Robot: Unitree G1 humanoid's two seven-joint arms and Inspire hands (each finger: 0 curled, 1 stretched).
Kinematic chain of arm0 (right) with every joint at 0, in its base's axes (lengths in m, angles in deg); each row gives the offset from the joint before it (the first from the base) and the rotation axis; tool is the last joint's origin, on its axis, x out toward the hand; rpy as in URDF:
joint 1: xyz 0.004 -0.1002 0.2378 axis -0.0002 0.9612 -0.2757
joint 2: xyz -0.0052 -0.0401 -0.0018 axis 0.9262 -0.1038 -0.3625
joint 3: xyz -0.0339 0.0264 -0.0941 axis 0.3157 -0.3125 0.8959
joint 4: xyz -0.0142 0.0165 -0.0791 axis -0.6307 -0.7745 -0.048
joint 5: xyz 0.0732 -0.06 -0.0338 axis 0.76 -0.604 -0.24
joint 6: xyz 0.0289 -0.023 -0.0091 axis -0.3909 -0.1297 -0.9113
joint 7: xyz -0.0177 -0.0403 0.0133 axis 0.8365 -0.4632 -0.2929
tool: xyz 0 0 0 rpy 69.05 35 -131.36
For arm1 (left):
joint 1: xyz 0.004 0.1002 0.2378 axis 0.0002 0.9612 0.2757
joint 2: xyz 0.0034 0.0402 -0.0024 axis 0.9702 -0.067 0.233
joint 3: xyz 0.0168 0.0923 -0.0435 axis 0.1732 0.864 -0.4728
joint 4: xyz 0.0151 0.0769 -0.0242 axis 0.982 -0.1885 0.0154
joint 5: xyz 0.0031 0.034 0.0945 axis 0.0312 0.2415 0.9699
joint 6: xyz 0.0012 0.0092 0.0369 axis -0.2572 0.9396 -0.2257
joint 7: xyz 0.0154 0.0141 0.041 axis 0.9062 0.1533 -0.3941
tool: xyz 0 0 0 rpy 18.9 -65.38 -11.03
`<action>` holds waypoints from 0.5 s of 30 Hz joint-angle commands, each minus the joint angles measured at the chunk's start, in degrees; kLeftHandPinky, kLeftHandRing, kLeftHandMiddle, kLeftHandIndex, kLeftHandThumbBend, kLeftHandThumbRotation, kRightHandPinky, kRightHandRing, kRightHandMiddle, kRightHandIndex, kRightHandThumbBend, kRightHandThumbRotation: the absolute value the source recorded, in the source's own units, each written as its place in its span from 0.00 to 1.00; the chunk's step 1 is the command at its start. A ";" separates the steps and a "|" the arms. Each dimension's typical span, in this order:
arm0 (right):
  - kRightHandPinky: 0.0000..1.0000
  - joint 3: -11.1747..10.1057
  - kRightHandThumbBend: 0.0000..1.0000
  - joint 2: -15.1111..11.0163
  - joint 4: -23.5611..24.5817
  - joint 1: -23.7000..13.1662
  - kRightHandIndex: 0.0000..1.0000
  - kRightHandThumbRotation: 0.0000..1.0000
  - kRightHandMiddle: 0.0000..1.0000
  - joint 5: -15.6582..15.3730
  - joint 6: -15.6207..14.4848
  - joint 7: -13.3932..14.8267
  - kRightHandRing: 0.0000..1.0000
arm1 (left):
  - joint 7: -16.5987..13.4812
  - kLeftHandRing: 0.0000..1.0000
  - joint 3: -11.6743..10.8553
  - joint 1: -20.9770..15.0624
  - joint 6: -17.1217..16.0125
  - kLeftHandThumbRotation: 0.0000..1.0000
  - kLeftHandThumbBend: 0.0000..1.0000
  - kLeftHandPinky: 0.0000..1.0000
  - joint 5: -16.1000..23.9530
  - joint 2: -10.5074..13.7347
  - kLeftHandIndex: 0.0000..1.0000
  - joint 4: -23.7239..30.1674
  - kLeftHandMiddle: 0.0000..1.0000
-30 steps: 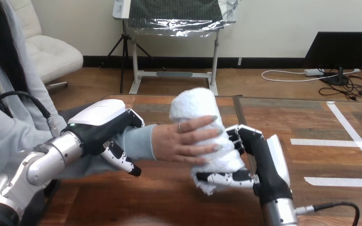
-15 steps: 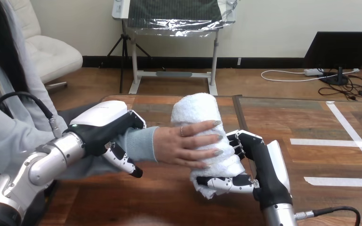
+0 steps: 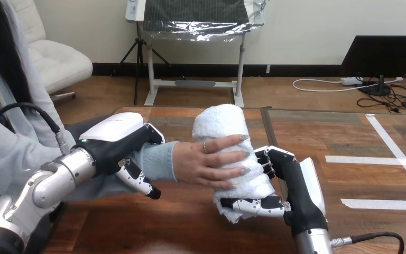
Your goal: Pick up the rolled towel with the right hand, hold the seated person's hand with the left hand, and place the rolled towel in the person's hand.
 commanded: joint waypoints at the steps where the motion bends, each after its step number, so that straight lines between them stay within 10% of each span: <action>1: 0.30 4.27 0.80 3.09 1.93 -4.53 0.44 0.00 0.44 -2.51 0.83 -3.15 0.36 | -2.26 0.35 -1.18 -8.82 -3.20 0.01 0.84 0.29 -2.17 -2.16 0.42 6.60 0.41; 15: 0.53 3.97 0.92 2.14 2.03 -4.79 0.63 0.00 0.62 -1.89 -2.33 -5.02 0.59 | -3.55 0.57 -1.43 -6.18 -0.90 0.17 0.92 0.50 0.73 -0.25 0.64 9.57 0.62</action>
